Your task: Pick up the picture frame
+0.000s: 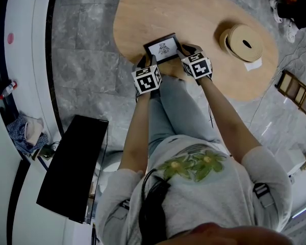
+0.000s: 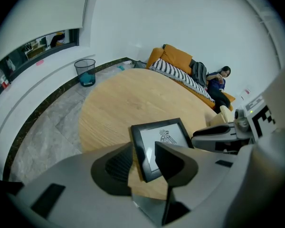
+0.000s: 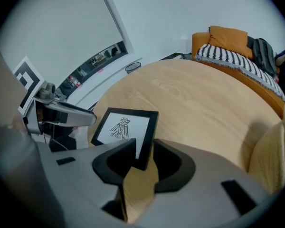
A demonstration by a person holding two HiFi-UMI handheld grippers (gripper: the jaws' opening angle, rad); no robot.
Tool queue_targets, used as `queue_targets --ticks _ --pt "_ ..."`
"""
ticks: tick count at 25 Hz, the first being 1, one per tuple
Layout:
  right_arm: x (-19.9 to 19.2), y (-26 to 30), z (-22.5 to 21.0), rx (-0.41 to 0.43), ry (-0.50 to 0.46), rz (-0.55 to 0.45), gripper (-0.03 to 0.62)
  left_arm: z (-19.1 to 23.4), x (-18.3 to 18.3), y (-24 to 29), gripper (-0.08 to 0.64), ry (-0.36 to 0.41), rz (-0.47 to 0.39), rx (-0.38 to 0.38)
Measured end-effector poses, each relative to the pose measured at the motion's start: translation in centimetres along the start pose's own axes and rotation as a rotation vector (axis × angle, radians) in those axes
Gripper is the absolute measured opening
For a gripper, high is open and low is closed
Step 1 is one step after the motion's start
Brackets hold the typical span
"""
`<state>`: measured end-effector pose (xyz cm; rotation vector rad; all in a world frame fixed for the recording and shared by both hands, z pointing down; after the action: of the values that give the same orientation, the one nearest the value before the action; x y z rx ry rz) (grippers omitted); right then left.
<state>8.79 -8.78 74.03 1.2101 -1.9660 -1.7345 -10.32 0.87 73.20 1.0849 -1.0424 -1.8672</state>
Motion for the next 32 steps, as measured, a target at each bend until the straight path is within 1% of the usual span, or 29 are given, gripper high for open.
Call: queue_targets --ticks 8,14,16,18,19,20,22,23,24,26,32 --pt "-1.0 1.2 -0.2 -0.003 0.000 0.035 0.115 0.4 -0.6 1.2 0.141 -0.002 0.038 -0.001" --pt "-1.1 1.7 0.0 -0.008 -0.009 0.039 0.097 0.7 -1.2 1.9 0.147 0.021 0.051 0.010" --pt "-1.1 1.7 0.0 -0.007 -0.002 0.036 0.095 0.9 -1.3 2.0 0.147 0.021 0.046 -0.004" --pt "-1.2 1.7 0.0 0.001 0.015 0.029 0.095 1.1 -1.4 2.2 0.144 0.004 0.041 -0.042" --pt "-1.3 1.7 0.0 0.007 0.023 0.026 0.095 1.2 -1.5 2.4 0.135 0.007 0.038 -0.066" --pt "-1.3 1.7 -0.1 0.014 0.031 0.023 0.095 1.2 -1.6 2.5 0.130 0.029 0.031 -0.087" --pt "-1.4 1.9 -0.2 0.022 0.037 0.017 0.095 1.2 -1.7 2.8 0.130 0.105 0.006 -0.110" --pt "-1.4 2.0 -0.3 0.022 0.038 0.013 0.094 1.3 -1.9 2.8 0.130 0.129 -0.010 -0.116" --pt "-1.4 2.0 -0.3 0.019 0.037 0.009 0.094 1.3 -2.0 2.8 0.129 0.134 -0.026 -0.121" --pt "-1.4 1.9 -0.2 0.013 0.034 0.004 0.093 1.4 -2.2 2.7 0.129 0.119 -0.044 -0.128" --pt "-1.6 1.9 -0.3 0.020 0.032 -0.017 0.094 1.4 -2.3 2.8 0.129 0.093 -0.048 -0.121"
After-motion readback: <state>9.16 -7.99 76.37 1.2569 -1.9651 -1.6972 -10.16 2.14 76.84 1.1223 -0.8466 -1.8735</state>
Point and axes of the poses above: the fingertips, and each gripper's own axes: y forward along the fingers, z to its left, x out of its top, the point moved 9 cm from there along -y, backward along the fingers, and after that the axes turned 3 degrees about z, right-handed, at the moved point
